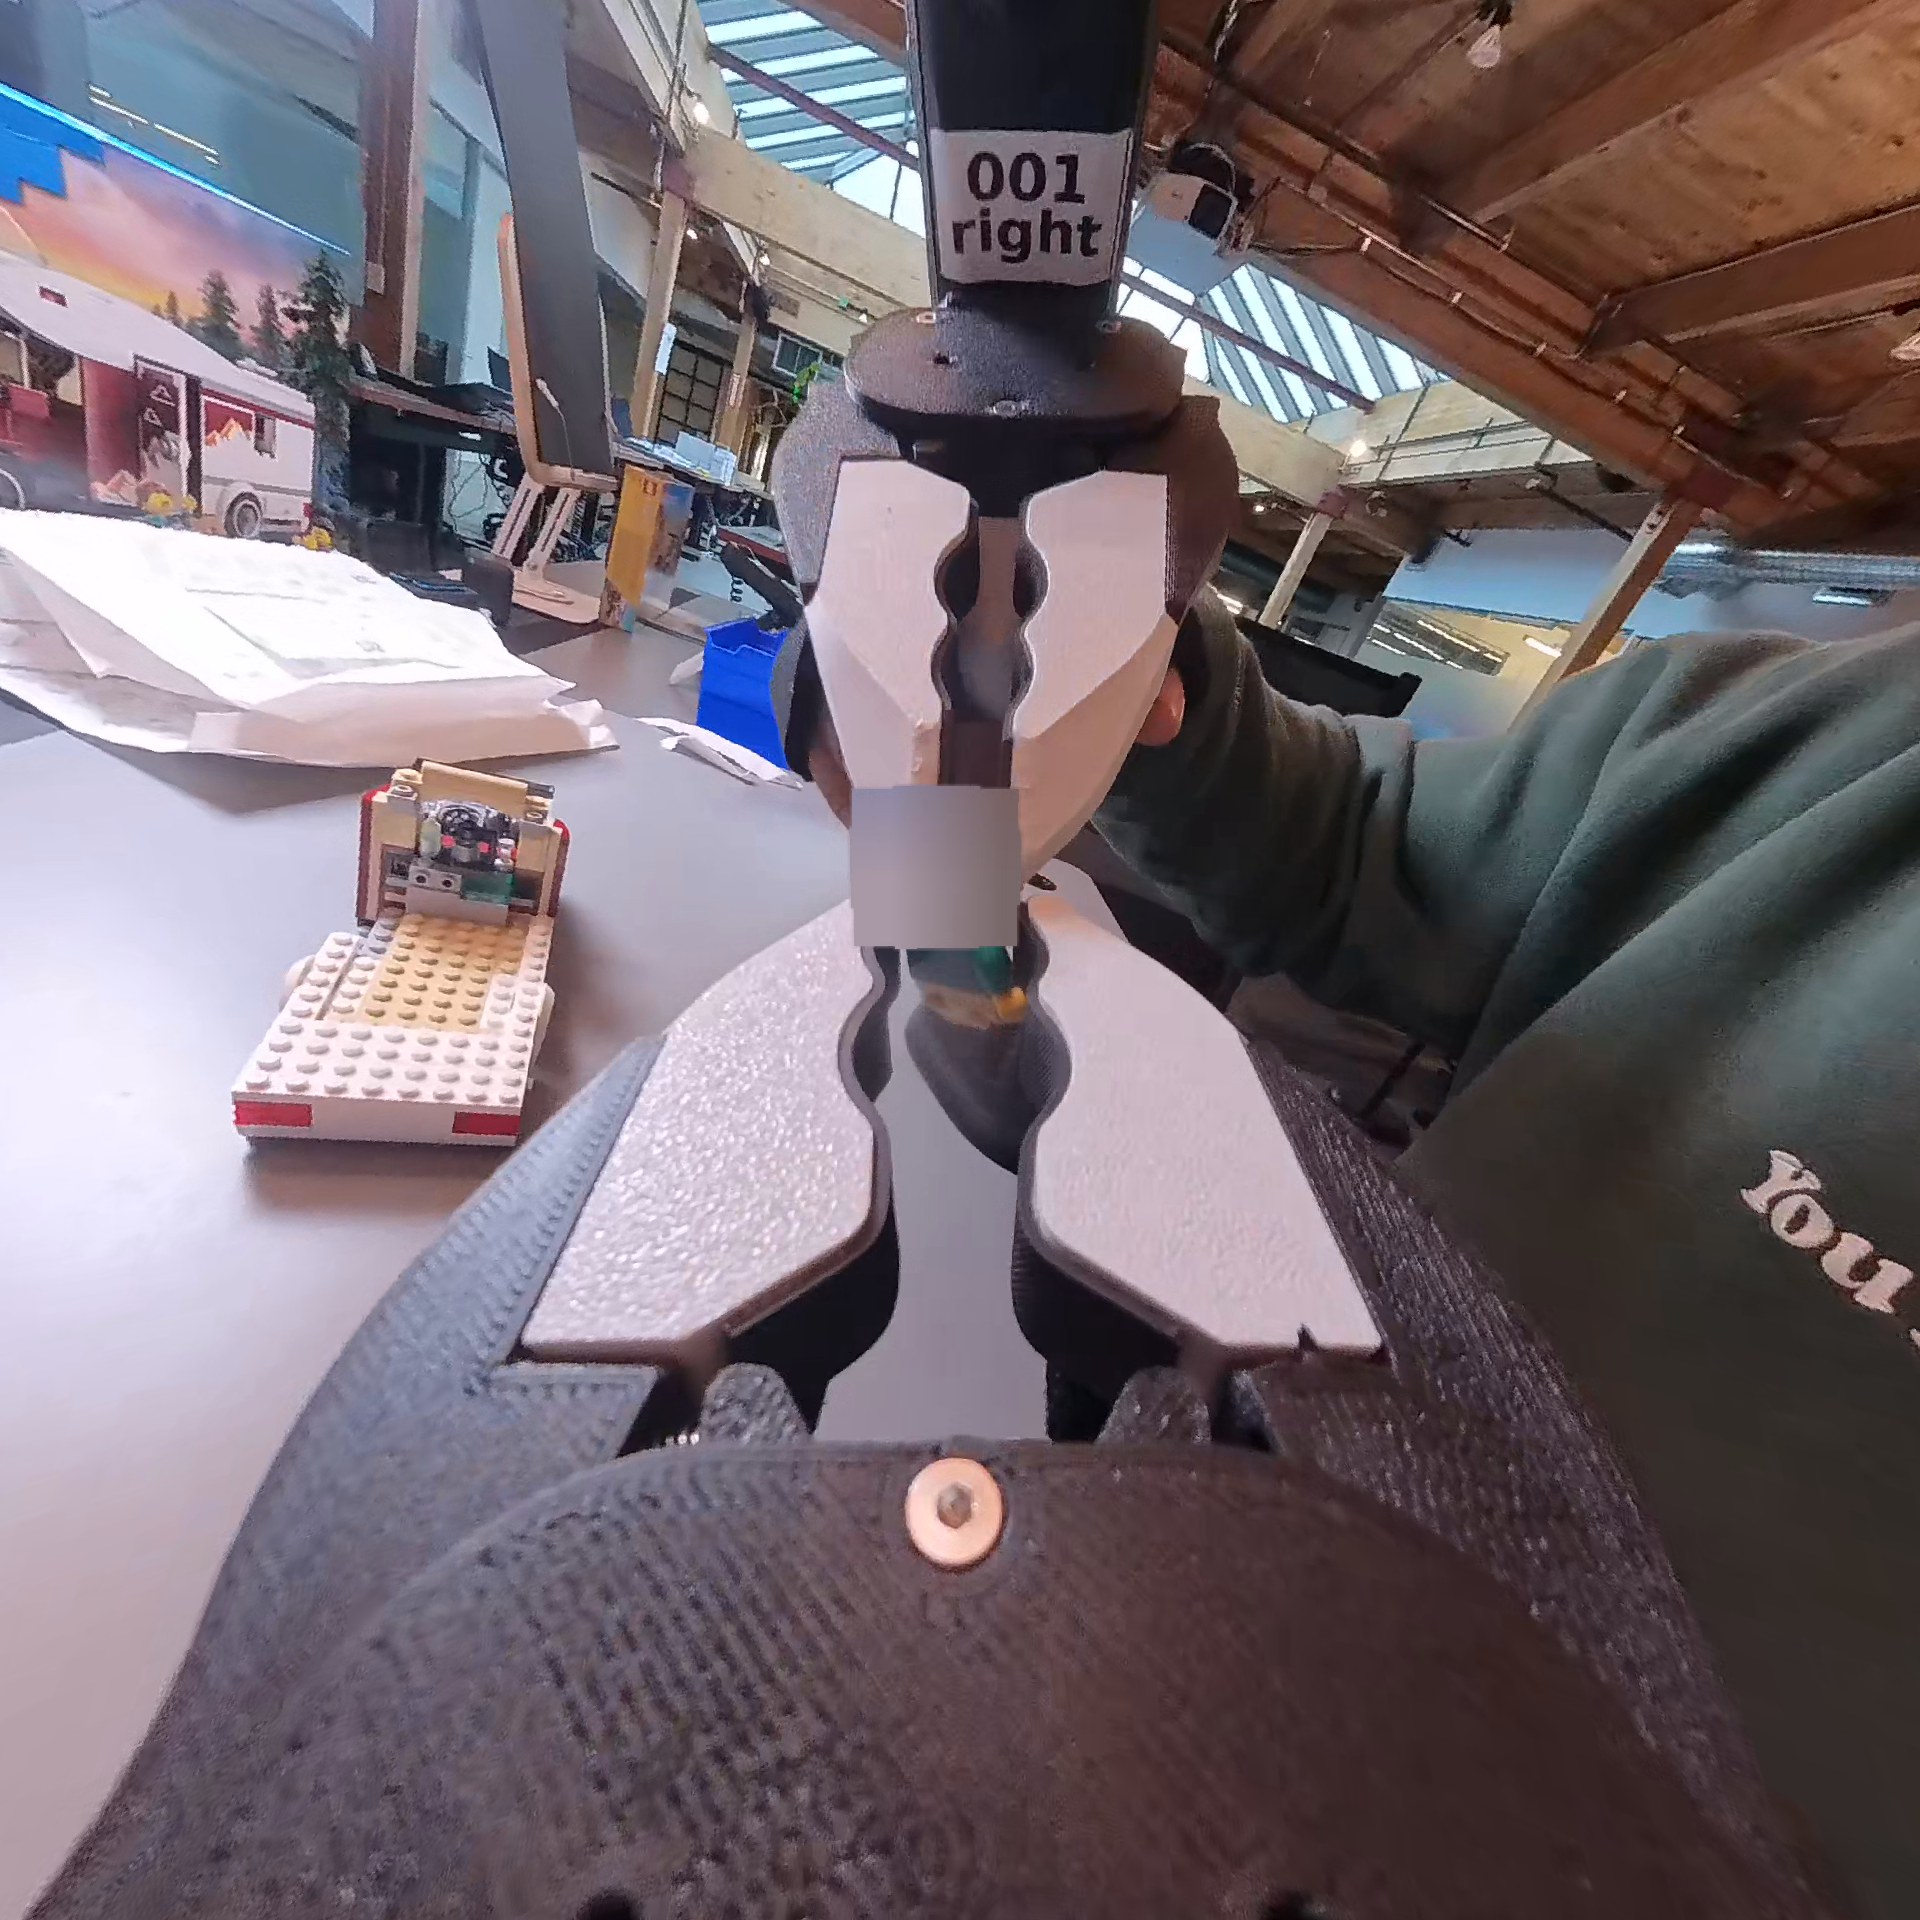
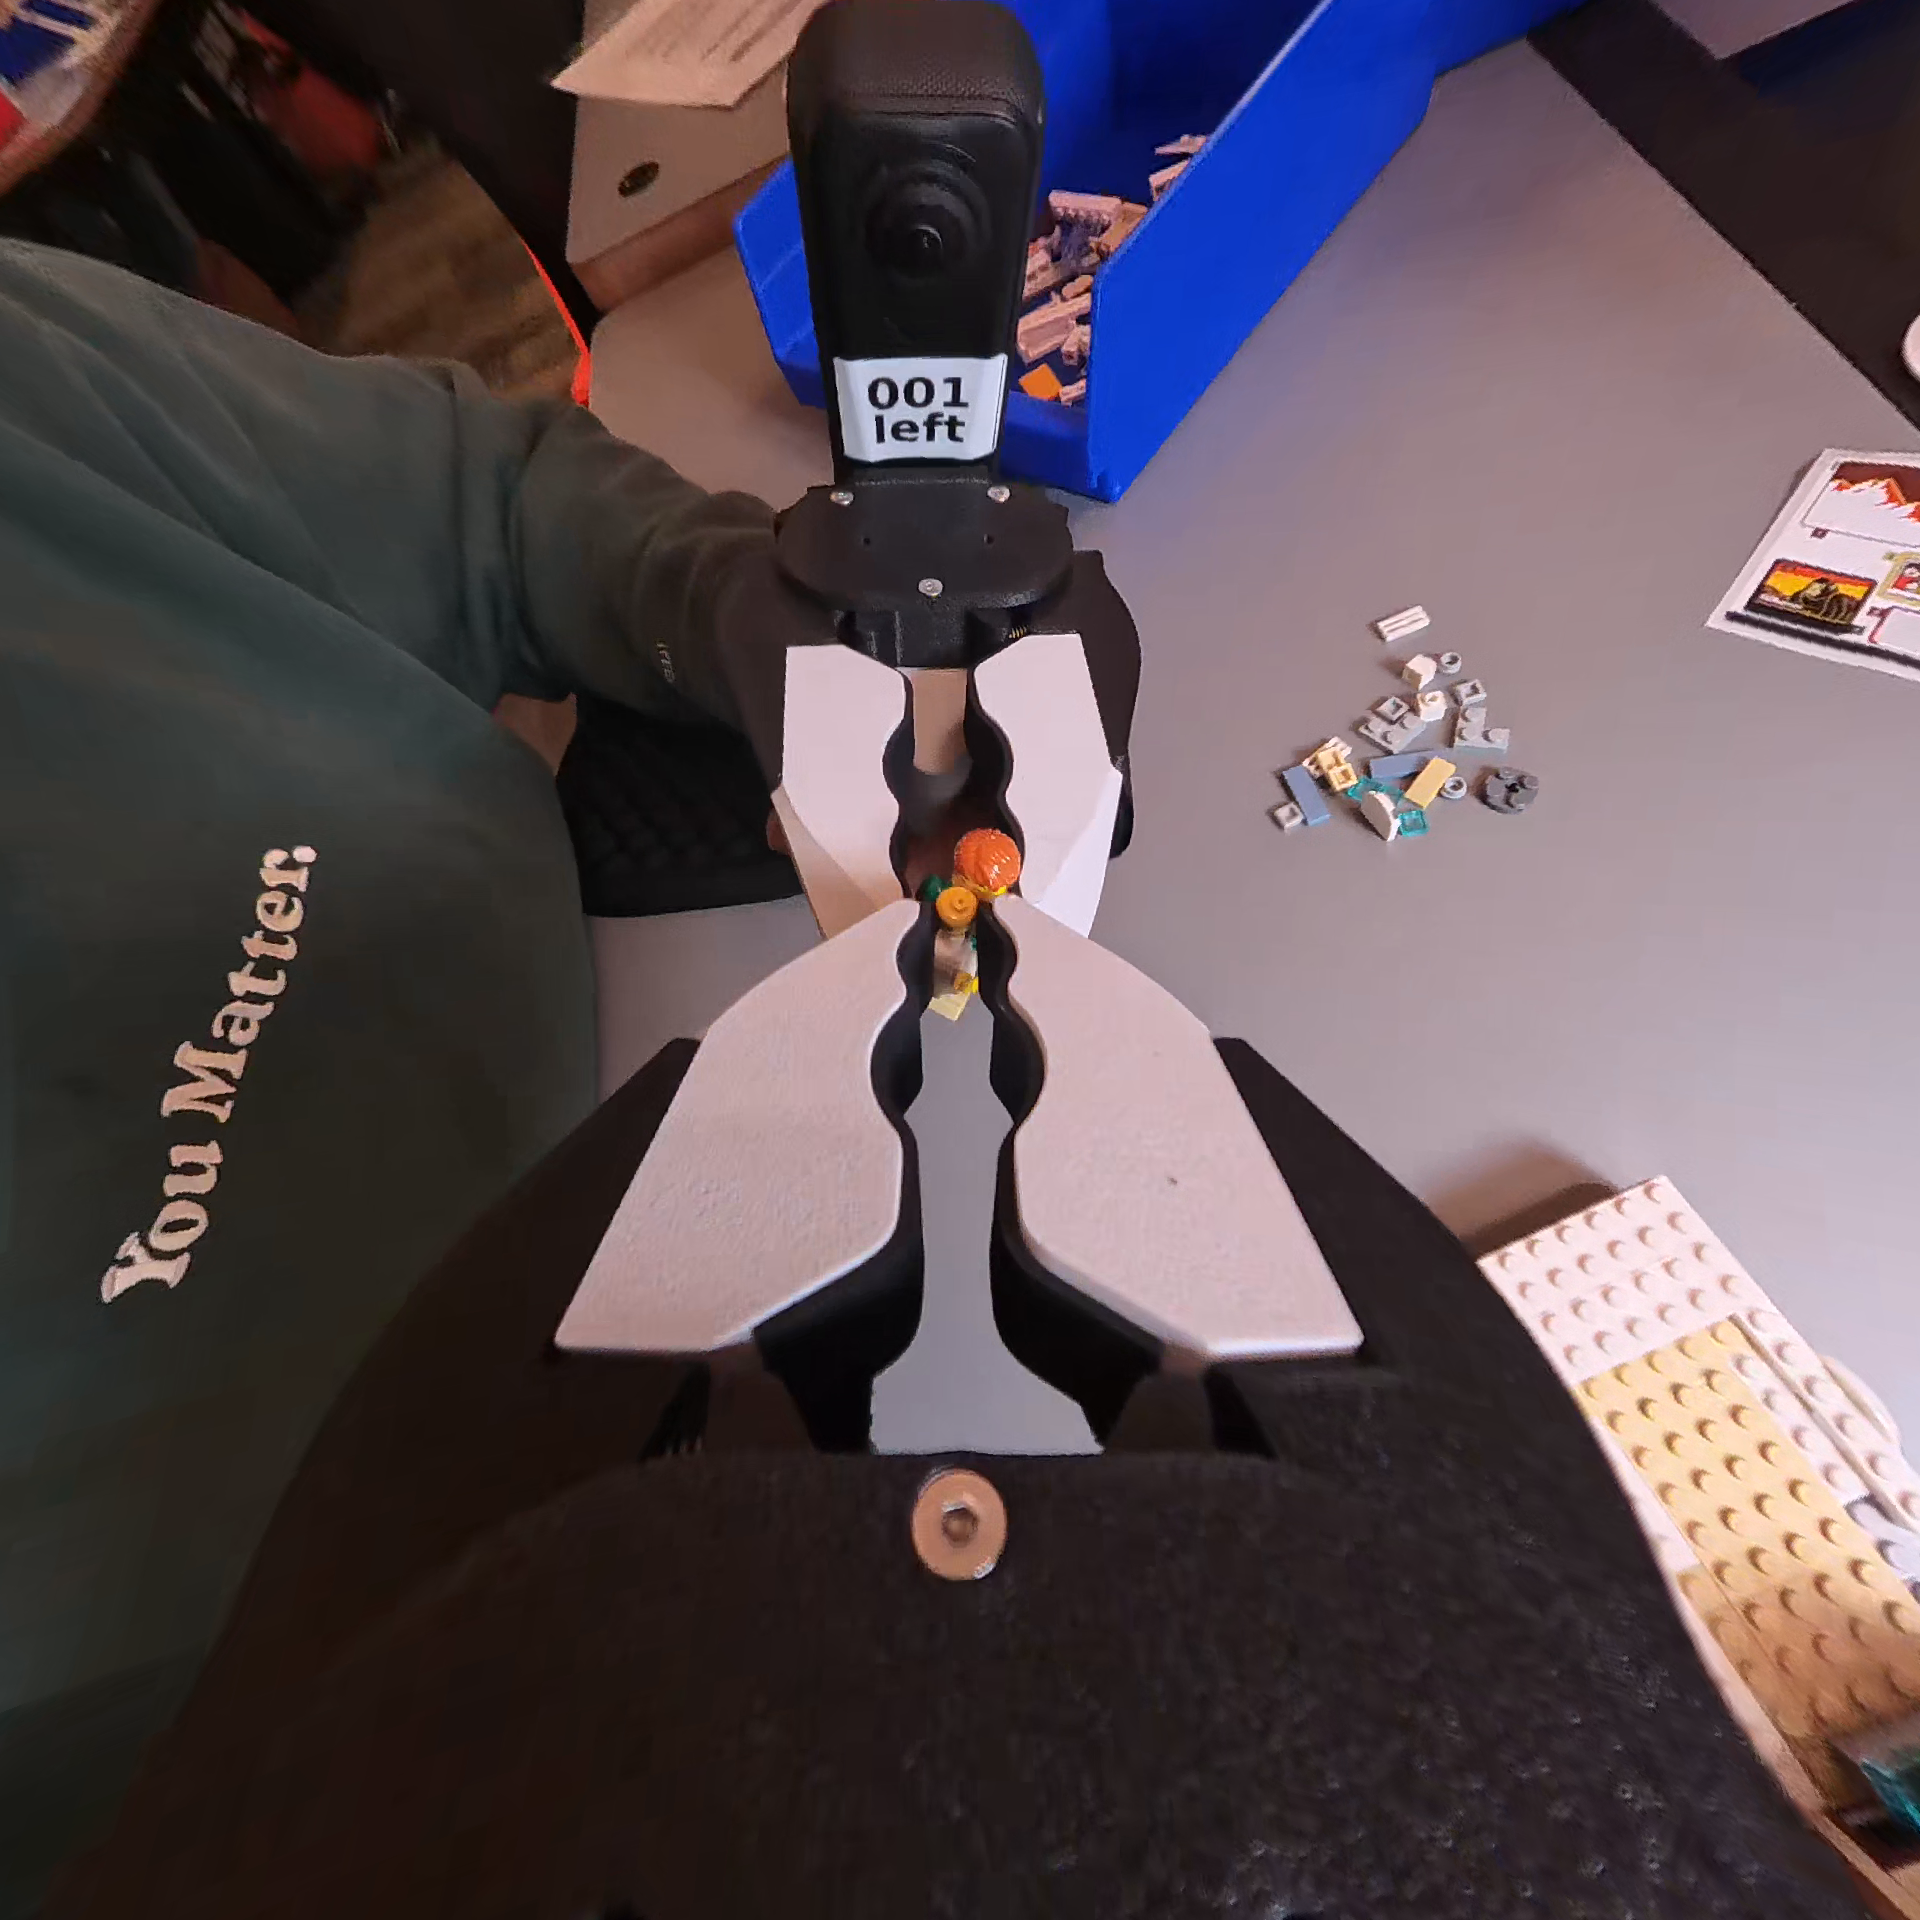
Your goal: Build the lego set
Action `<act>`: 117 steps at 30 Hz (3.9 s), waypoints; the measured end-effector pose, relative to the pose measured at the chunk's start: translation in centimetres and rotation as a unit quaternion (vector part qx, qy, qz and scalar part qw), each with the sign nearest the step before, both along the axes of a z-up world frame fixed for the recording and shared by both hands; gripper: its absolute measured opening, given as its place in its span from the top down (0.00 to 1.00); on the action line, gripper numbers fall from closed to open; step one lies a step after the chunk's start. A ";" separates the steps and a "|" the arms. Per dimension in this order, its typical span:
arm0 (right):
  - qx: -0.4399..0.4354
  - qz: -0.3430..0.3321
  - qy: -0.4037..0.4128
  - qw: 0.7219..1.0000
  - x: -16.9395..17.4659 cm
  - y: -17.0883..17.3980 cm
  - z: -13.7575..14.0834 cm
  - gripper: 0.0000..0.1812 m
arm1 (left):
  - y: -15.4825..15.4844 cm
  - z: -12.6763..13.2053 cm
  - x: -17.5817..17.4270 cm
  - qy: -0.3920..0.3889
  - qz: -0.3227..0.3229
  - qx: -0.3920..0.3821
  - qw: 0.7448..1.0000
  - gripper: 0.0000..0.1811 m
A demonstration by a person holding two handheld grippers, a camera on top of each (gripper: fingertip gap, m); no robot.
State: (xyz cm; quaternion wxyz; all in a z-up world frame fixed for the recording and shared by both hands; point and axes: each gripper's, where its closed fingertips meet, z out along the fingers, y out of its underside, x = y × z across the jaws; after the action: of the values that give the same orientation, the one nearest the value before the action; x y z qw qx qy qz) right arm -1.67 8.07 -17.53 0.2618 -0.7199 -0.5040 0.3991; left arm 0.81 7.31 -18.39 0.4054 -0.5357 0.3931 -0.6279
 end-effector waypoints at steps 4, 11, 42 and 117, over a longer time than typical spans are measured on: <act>-0.006 0.001 -0.031 0.999 0.1 0.2 0.0 0.96 | 0.2 0.1 0.0 0.004 0.023 0.016 1.000 0.89; 0.000 0.020 -0.080 0.997 0.1 0.3 0.0 0.96 | 1.0 -0.1 -0.1 0.024 0.071 0.051 0.996 0.89; -0.005 0.048 -0.113 0.992 -0.2 0.7 0.1 0.95 | 1.3 0.3 -0.5 0.024 0.088 0.082 0.992 0.89; 0.110 0.027 -0.023 0.993 0.2 0.3 -0.7 0.96 | 1.0 -1.4 0.1 0.062 0.061 0.054 0.995 0.89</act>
State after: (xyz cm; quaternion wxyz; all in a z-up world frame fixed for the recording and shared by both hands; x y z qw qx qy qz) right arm -1.49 8.40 -18.28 0.3171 -0.6820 -0.5694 0.3317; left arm 0.88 8.36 -19.83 0.4468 -0.5736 0.4172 -0.5453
